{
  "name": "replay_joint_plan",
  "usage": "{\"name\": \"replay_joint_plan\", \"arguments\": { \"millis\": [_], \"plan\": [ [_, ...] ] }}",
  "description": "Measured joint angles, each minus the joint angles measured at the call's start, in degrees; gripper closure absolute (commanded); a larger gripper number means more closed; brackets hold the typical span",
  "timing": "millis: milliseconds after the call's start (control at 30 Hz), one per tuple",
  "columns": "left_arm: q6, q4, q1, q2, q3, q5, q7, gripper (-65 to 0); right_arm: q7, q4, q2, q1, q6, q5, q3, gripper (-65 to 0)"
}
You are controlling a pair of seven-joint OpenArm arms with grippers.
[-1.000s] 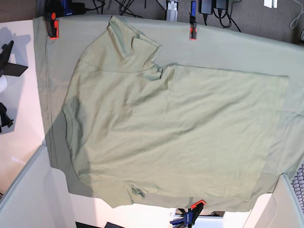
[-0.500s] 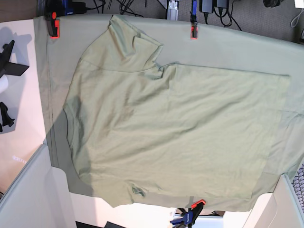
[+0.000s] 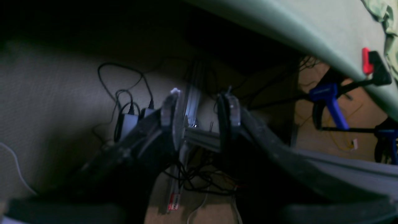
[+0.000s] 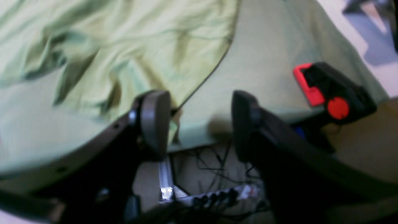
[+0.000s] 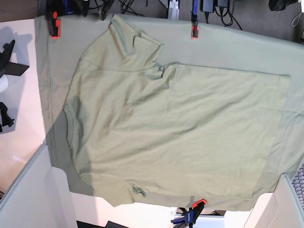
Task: Fold the T-shirt properly
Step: 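Move both grippers to the shirt's collar-side edge and grasp it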
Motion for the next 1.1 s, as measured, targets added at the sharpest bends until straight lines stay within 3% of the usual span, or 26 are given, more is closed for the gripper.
{"name": "replay_joint_plan", "arguments": {
  "millis": [100,267,400,733,967,1100],
  "plan": [
    [0.0,0.0,0.5,-0.2,0.0,0.0,0.0,-22.5,-4.1,-0.1,-3.1,2.7,-0.4,2.3,2.0,-35.0],
    [0.0,0.0,1.1,-1.0,-0.1,0.0,0.0,-22.5,-5.1,-0.1,-6.5,6.1,-0.3,2.5,2.0,-35.0],
    [0.0,0.0,1.1,-1.9,-0.2,0.0,0.0,-22.5,-9.3,-0.9,-8.8,8.7,2.4,3.7,2.0,-35.0],
    [0.0,0.0,1.6,-4.2,-5.2,-1.1,0.1,-22.5,-9.4,-8.7,-11.8,12.7,2.2,6.1,2.0,-35.0],
    [0.0,0.0,2.2,-6.3,-7.6,-5.2,0.2,-22.8,-8.2,-12.1,-13.5,16.4,4.9,6.0,2.0,-34.9],
    [0.0,0.0,2.2,-7.5,-7.9,-6.4,0.2,-31.9,-8.3,-12.9,-13.6,17.6,5.7,6.1,2.0,-34.9]
  ]
}}
